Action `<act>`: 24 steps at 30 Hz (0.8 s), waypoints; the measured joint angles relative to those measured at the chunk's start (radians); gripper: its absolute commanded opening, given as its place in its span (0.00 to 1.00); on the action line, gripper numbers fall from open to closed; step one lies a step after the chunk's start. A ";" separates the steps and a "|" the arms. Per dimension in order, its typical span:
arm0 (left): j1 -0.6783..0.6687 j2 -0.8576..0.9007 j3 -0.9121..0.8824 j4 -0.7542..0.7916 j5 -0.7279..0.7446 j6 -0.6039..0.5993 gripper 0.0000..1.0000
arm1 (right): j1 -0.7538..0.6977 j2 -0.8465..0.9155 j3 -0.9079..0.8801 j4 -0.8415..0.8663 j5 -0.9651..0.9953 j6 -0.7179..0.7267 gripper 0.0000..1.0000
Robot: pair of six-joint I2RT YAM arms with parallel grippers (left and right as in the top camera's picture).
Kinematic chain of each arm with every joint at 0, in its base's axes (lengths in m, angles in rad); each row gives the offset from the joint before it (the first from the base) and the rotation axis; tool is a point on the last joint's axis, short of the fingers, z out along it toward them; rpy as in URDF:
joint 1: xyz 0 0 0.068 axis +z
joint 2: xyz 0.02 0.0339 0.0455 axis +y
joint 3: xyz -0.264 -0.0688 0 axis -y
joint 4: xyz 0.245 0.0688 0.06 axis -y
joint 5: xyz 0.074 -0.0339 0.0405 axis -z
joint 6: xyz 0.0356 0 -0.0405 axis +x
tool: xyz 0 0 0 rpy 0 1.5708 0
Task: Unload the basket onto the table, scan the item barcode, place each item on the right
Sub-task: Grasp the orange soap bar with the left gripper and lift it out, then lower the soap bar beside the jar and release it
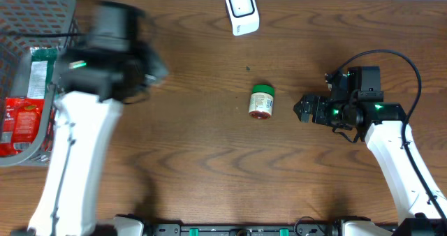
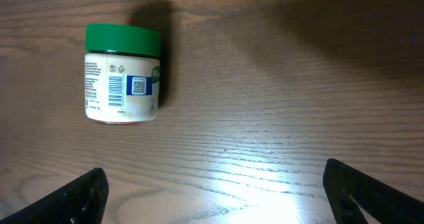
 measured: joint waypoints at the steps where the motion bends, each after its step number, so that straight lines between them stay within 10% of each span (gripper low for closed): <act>1: -0.039 0.026 -0.020 0.010 0.000 0.001 0.19 | 0.000 0.000 0.000 0.000 0.000 0.000 0.99; 24: -0.357 0.521 -0.082 0.291 0.003 0.135 0.19 | 0.000 0.000 0.000 0.000 0.000 0.000 0.99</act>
